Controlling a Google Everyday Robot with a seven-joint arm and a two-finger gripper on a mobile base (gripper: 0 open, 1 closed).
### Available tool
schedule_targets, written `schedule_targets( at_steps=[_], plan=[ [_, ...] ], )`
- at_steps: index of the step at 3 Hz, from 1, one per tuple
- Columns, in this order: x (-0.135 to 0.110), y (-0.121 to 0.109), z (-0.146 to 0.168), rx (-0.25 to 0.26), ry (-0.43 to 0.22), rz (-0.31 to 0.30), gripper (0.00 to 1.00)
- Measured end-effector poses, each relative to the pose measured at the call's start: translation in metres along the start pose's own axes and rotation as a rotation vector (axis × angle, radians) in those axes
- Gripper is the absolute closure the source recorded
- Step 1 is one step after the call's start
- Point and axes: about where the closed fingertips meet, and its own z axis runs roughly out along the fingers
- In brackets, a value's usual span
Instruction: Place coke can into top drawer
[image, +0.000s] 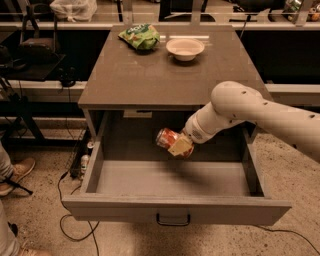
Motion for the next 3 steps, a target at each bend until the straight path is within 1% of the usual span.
schedule_targets(
  at_steps=[1, 2, 3],
  plan=[
    [0.016, 0.003, -0.001, 0.008, 0.020, 0.044, 0.13],
    [0.034, -0.006, -0.003, 0.020, 0.025, 0.078, 0.00],
    [0.064, -0.022, -0.025, 0.068, 0.056, 0.114, 0.00]
  ],
)
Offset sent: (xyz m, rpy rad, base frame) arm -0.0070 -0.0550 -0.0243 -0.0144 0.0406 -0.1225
